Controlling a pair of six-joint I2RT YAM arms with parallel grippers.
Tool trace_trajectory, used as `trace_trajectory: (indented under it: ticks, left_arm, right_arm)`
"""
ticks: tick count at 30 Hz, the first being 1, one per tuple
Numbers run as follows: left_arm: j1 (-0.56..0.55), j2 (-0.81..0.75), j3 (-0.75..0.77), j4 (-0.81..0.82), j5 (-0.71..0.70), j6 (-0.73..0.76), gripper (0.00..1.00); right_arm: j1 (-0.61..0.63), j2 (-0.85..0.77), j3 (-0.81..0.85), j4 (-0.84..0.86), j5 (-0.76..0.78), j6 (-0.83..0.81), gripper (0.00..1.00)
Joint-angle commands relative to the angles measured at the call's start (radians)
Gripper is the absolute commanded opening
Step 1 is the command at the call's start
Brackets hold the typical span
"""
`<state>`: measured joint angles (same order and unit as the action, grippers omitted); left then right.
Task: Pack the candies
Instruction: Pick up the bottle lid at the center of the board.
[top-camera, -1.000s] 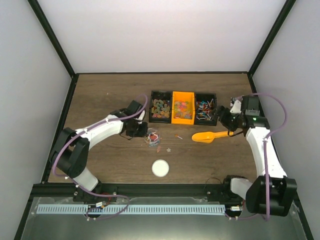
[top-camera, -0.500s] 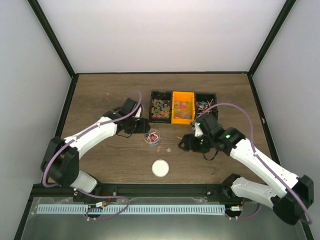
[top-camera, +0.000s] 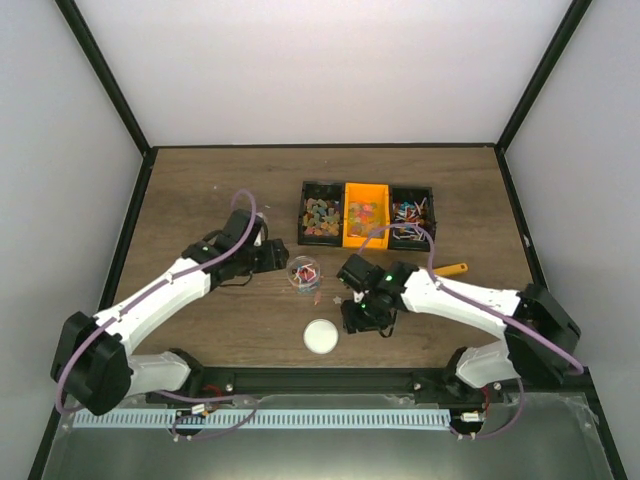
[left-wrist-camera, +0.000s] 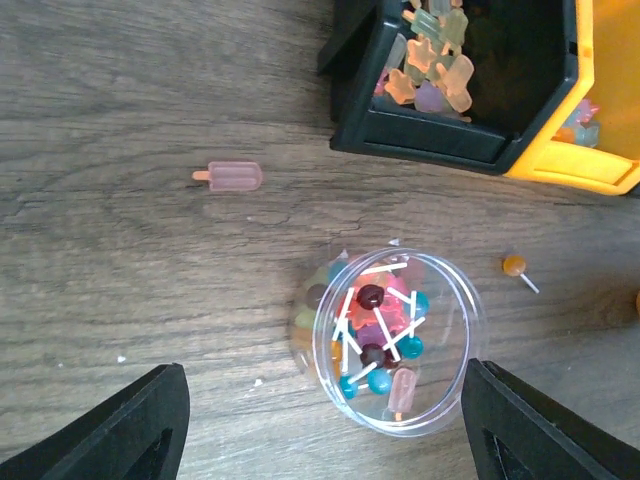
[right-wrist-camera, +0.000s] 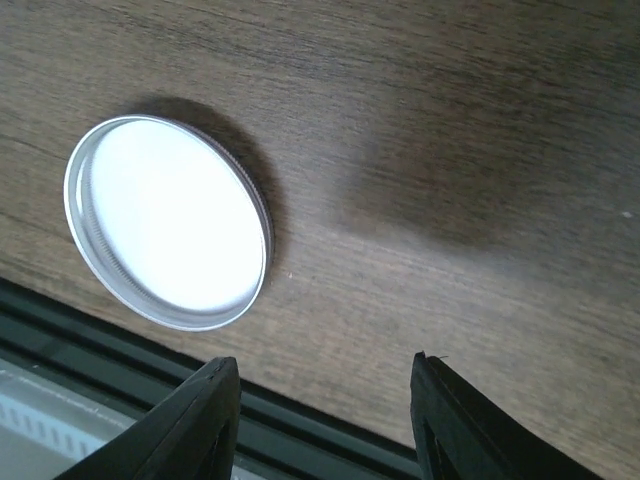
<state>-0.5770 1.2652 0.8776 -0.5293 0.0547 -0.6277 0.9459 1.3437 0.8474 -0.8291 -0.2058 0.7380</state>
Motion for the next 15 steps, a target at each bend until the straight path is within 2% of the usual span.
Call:
trace_trajectory:
  ticks: [1, 8, 15]
  left_arm:
    - [-0.002, -0.052, -0.025, -0.016, -0.043, -0.024, 0.77]
    - [0.002, -0.033, -0.053, 0.005, 0.026, -0.04, 0.76]
    - [0.002, -0.027, -0.058, -0.003, 0.021, -0.034, 0.77]
  right_arm:
    - [0.01, 0.069, 0.009, 0.072, -0.002, -0.061, 0.49]
    - [0.015, 0.167, 0.051, 0.119, -0.015, -0.097, 0.5]
    - [0.053, 0.253, 0.11, 0.122, -0.001, -0.106, 0.49]
